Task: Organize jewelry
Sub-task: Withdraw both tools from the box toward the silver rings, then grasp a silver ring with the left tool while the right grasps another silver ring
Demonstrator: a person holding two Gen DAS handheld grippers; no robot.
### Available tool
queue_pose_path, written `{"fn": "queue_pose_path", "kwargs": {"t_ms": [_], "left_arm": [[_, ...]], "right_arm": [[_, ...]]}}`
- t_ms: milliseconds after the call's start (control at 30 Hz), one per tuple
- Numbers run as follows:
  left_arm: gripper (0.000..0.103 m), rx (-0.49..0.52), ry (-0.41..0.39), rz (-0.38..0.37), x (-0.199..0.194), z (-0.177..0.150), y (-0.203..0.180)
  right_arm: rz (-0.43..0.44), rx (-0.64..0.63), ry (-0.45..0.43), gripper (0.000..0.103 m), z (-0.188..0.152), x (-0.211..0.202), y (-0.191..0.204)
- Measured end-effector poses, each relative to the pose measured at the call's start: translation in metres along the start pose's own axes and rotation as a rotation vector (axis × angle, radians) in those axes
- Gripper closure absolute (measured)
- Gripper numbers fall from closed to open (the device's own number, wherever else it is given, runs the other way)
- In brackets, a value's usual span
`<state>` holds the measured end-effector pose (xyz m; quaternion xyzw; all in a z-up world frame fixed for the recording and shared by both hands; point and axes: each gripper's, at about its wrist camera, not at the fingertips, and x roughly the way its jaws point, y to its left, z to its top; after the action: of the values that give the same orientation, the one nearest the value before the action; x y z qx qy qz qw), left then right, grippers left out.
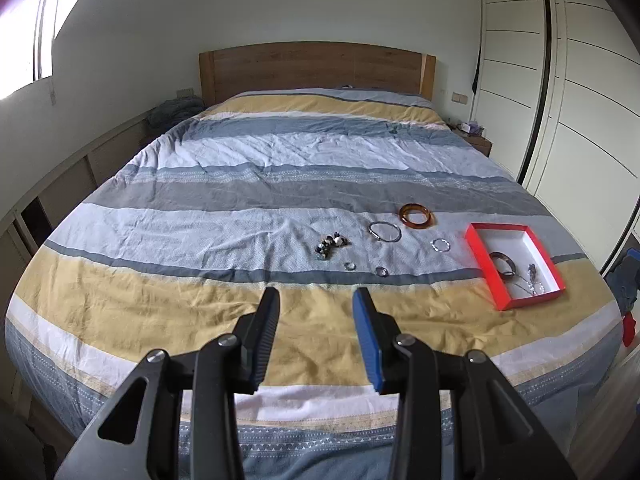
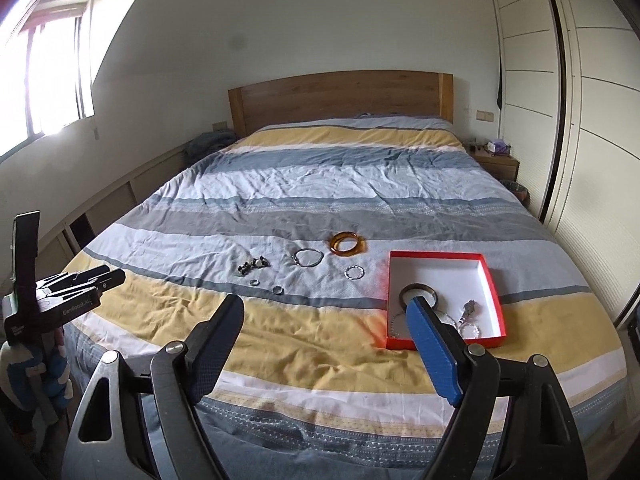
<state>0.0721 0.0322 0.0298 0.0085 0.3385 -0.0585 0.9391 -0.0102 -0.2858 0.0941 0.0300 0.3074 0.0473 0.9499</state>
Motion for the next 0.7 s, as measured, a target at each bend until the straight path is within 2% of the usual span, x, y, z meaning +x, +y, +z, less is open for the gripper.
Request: {"fn": "queue_pose_path", "kwargs": {"t_ms": [300, 700], "left_arm": [[0.067, -0.003, 0.099, -0.022, 0.09, -0.01, -0.004], [0.068, 0.026, 0.174, -0.082, 0.187, 0.001, -0.018]], "right_arm": [[-0.017, 0.003, 0.099, 0.034, -0.016, 0.089, -0.007], [0.065, 0.008, 0.212, 0.042, -0.025, 0.202, -0.008]]}}
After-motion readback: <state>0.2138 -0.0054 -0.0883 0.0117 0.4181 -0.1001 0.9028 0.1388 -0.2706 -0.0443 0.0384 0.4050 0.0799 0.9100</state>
